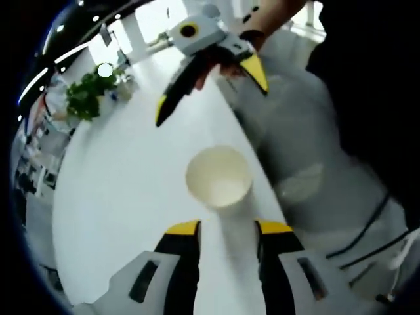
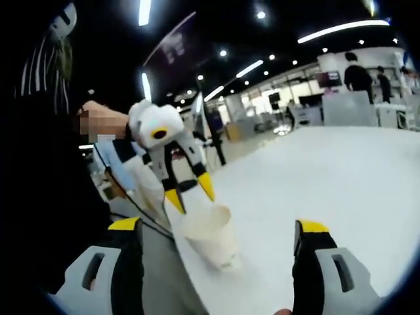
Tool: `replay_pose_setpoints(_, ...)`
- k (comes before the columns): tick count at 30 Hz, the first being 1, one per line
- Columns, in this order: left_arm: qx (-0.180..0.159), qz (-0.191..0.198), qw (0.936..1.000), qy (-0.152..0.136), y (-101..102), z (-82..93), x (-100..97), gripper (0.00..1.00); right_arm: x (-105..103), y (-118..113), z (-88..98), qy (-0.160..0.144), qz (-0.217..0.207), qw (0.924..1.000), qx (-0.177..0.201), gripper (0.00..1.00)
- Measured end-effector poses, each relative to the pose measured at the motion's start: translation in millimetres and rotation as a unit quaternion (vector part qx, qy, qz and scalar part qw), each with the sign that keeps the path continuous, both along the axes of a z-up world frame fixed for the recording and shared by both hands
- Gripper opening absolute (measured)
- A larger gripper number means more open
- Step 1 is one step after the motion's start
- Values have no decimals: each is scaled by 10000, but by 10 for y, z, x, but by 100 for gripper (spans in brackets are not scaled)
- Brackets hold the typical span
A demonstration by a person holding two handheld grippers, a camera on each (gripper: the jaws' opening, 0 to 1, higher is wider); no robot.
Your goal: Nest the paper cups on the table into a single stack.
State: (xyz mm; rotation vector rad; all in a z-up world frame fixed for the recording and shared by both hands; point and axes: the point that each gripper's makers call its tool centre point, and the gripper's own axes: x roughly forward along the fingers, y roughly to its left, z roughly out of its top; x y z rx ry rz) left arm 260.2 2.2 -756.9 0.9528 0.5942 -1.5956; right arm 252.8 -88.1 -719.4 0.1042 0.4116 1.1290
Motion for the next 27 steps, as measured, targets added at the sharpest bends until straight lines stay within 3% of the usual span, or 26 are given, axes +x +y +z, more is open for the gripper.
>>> replay_pose_setpoints(5,-97,180,9997,92,-6,-57,-51,32,-50,39,-122,45,94,9998,-157,88)
replay_pose_setpoints(12,-434,900,9944,356,-21,-35,9,33,-43,116,-286,62,206,9990,-404,82)
replay_pose_setpoints(27,-521,1030,9924,423,-77,-141,-42,34,-40,264,-565,-19,535,9951,-826,64)
